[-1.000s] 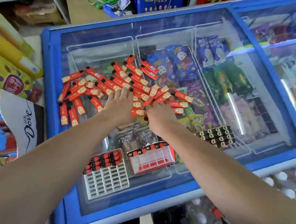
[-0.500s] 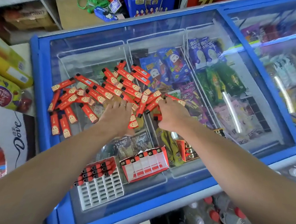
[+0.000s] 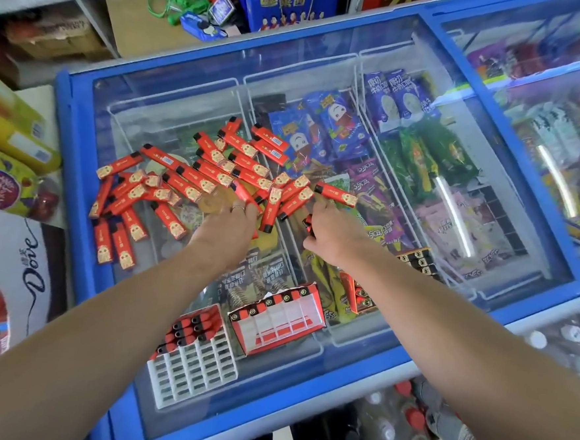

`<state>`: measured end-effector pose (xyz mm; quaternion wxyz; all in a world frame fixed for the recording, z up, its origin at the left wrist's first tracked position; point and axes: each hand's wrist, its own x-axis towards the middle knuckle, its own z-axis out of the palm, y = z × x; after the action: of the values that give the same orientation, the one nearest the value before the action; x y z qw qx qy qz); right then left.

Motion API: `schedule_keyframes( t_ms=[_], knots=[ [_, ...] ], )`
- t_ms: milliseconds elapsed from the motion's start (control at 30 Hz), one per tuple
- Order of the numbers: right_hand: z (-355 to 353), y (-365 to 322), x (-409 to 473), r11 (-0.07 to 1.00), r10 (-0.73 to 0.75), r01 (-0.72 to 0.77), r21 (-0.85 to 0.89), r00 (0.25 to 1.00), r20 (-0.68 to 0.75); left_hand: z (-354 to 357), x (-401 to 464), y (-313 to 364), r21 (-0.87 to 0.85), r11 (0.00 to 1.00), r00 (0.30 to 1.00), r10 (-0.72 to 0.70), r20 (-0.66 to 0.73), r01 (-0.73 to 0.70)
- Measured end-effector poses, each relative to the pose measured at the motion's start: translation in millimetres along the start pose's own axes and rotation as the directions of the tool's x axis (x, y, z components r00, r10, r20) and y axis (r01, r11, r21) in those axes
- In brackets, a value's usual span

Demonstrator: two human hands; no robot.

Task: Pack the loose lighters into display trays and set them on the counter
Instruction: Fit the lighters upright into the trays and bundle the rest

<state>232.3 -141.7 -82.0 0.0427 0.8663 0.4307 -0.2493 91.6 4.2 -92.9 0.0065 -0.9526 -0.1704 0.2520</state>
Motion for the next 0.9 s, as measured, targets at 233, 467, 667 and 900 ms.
schedule_keyframes(
  t_ms=[233, 467, 667, 900],
  knots=[
    [-3, -1, -1, 0.976, 0.072, -0.057, 0.209, 0.995, -0.065, -13, -7, -10, -0.288, 0.956, 0.995, -0.08, -0.061, 0.06],
    [-30, -39, -7, 0.661, 0.112, 0.013, 0.75, 0.987, -0.116, -40, -33, -24, -0.863, 0.487, 0.962, -0.272, -0.004, 0.134],
    [-36, -94, -41, 0.312, 0.042, 0.077, 0.947, 0.995, -0.095, -57, -87, -28, -0.993, 0.101, 0.967, -0.251, 0.041, 0.068],
    [-30, -133, -90, 0.202, -0.059, 0.184, 0.962, 0.983, -0.175, -45, -163, -43, -0.997, 0.059, 0.958, -0.283, 0.036, 0.055]
  ],
)
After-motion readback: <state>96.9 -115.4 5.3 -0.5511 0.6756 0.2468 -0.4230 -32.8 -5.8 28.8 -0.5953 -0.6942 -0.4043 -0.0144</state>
